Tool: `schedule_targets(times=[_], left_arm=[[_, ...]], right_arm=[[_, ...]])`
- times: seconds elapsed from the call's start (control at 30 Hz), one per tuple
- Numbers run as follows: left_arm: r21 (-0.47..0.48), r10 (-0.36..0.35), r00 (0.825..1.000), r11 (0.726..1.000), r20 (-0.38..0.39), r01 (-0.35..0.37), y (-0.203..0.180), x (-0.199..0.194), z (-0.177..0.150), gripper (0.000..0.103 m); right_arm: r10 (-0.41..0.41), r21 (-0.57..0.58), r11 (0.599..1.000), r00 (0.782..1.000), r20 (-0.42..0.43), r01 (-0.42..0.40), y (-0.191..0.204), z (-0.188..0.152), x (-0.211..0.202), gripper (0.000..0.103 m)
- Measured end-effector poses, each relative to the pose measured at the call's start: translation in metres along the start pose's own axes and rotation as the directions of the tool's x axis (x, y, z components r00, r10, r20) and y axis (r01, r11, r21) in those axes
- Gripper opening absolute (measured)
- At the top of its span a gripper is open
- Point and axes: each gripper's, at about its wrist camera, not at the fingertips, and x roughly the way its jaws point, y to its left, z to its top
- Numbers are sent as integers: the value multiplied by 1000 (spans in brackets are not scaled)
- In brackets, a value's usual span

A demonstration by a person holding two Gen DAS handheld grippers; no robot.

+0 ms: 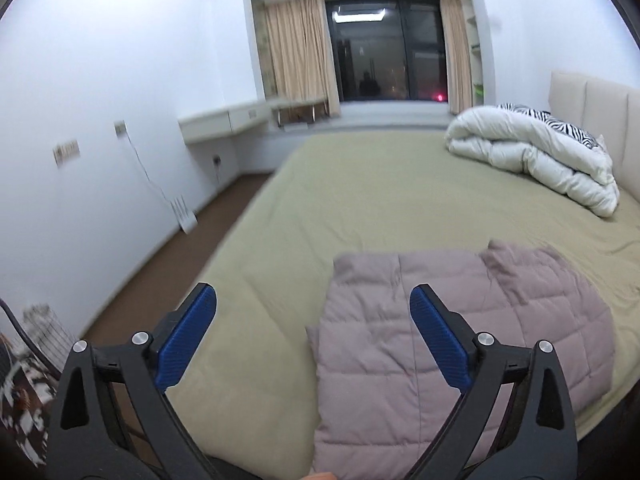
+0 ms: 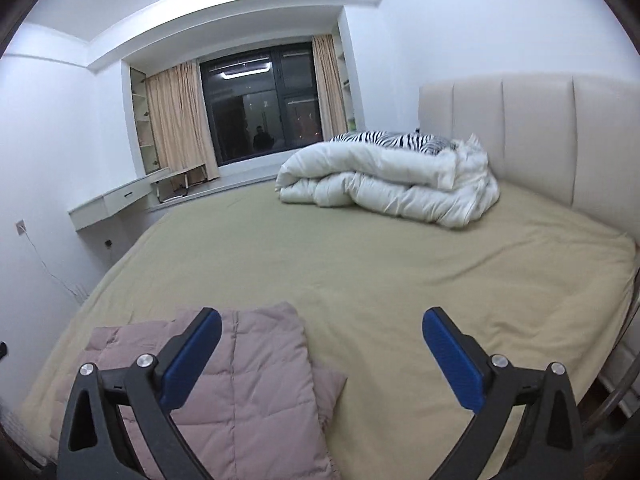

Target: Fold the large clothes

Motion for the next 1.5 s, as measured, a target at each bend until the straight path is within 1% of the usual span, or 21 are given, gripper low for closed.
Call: schedule_targets(times=[0.03, 0.07, 0.13, 0.2, 0.27, 0.33, 0.4, 0.5, 0.57, 0.63, 0.7, 0.8, 0.87, 0.97, 1.03, 1.1, 1.2, 1.37, 1.5], left_arm=[[24, 0, 999, 1000, 38, -1, -5, -11, 5, 102], [43, 8, 998, 999, 60, -11, -9, -21, 10, 103], [78, 44, 997, 996, 59, -49, -16, -33, 19, 103], [98, 34, 998, 994, 46, -38, -21, -40, 28, 103], [80, 39, 998, 996, 44, -42, -22, -49, 38, 103], [38, 49, 999, 998, 21, -50, -20, -57, 47, 103], [-20, 18, 1000, 1000, -19, -18, -17, -61, 54, 103], [-80, -17, 997, 997, -77, 11, -14, -69, 59, 103], [-88, -14, 994, 996, -106, 5, -17, -74, 60, 103], [-71, -15, 991, 997, -130, 6, -22, -78, 59, 103], [-62, -24, 988, 998, -152, 15, -28, -79, 54, 103], [-46, -46, 982, 998, -184, 38, -35, -75, 42, 103], [-31, -49, 977, 999, -208, 44, -38, -67, 32, 103], [-21, -56, 963, 998, -264, 53, -42, -49, 15, 103], [-28, -70, 950, 998, -304, 64, -43, -41, 6, 103], [-18, -70, 944, 998, -323, 68, -45, -33, -2, 103], [9, -56, 942, 998, -332, 63, -49, -28, -8, 103], [29, -58, 942, 997, -331, 71, -52, -21, -11, 103], [30, -61, 941, 997, -334, 76, -52, -18, -12, 103]], right_arm=[[-7, -25, 1000, 1000, 27, 8, 7, 6, -6, 103], [-3, -46, 999, 999, 43, 5, 13, 11, -11, 103], [13, -85, 996, 998, 56, -9, 25, 22, -19, 103], [29, -91, 996, 997, 67, -23, 32, 32, -28, 103], [60, -86, 995, 995, 79, -53, 35, 37, -41, 103], [95, -76, 993, 993, 75, -89, 40, 47, -49, 103], [106, -84, 991, 993, 47, -102, 47, 57, -53, 103], [90, -113, 989, 996, -19, -91, 59, 69, -54, 103], [94, -95, 990, 994, -63, -100, 64, 74, -55, 103], [110, -72, 990, 987, -114, -119, 69, 76, -55, 103], [97, -70, 992, 981, -167, -110, 75, 72, -54, 103], [49, -98, 993, 972, -230, -73, 86, 59, -52, 103], [43, -89, 994, 960, -276, -70, 90, 48, -49, 103], [36, -75, 995, 943, -331, -65, 91, 28, -42, 103], [11, -96, 994, 934, -357, -49, 97, 13, -39, 103], [5, -116, 992, 926, -378, -53, 104, 1, -38, 103], [10, -138, 988, 918, -396, -71, 111, -8, -37, 103], [18, -162, 983, 914, -406, -91, 122, -12, -38, 103], [19, -162, 982, 904, -427, -98, 126, -17, -36, 103]])
